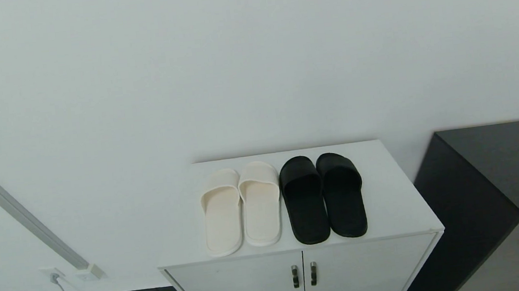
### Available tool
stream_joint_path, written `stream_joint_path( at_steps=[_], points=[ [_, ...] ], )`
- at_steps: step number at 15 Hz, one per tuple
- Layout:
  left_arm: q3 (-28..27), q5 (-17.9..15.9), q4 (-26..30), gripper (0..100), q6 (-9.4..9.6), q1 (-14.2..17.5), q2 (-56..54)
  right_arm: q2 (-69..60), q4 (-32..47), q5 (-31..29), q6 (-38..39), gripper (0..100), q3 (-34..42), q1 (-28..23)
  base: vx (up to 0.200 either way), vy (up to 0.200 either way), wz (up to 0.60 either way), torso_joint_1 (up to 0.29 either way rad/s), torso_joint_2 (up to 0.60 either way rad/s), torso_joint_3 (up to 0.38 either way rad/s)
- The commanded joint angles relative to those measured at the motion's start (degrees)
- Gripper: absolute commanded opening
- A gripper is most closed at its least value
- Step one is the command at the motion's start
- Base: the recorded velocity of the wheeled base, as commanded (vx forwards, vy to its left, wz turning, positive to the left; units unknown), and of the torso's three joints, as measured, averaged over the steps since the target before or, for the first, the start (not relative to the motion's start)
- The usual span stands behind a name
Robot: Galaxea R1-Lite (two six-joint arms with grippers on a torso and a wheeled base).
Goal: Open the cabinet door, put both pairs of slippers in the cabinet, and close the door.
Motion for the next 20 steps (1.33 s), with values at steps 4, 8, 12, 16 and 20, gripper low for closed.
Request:
stream_joint_path(
  at_steps=[4,8,12,16,20],
  points=[
    [0.01,0.0,-0.01,0,0.02,0.04,0.07,36.28,-26.58,-21.37,6.54,100,-6.44,30.35,0.0,0.0,0.0,0.0,0.0,0.0],
    [0.01,0.0,0.08,0,0.11,0.04,0.07,53.51,-31.94,-32.36,8.82,100,-15.76,37.82,0.0,0.0,0.0,0.0,0.0,0.0],
    [0.01,-0.09,0.08,0,0.28,0.04,0.07,64.76,-32.12,-40.27,10.93,100,-24.46,38.88,0.0,0.0,0.0,0.0,0.0,0.0],
    [0.01,-0.09,0.17,0,0.28,0.04,0.07,73.81,-32.2,-45.36,11.81,100,-32.37,40.11,0.0,0.0,0.0,0.0,0.0,0.0],
    [0.01,-0.09,0.17,0,0.28,0.04,0.07,83.83,-38.0,-48.18,10.4,100,-38.17,39.76,0.0,0.0,0.0,0.0,0.0,0.0]
  ],
)
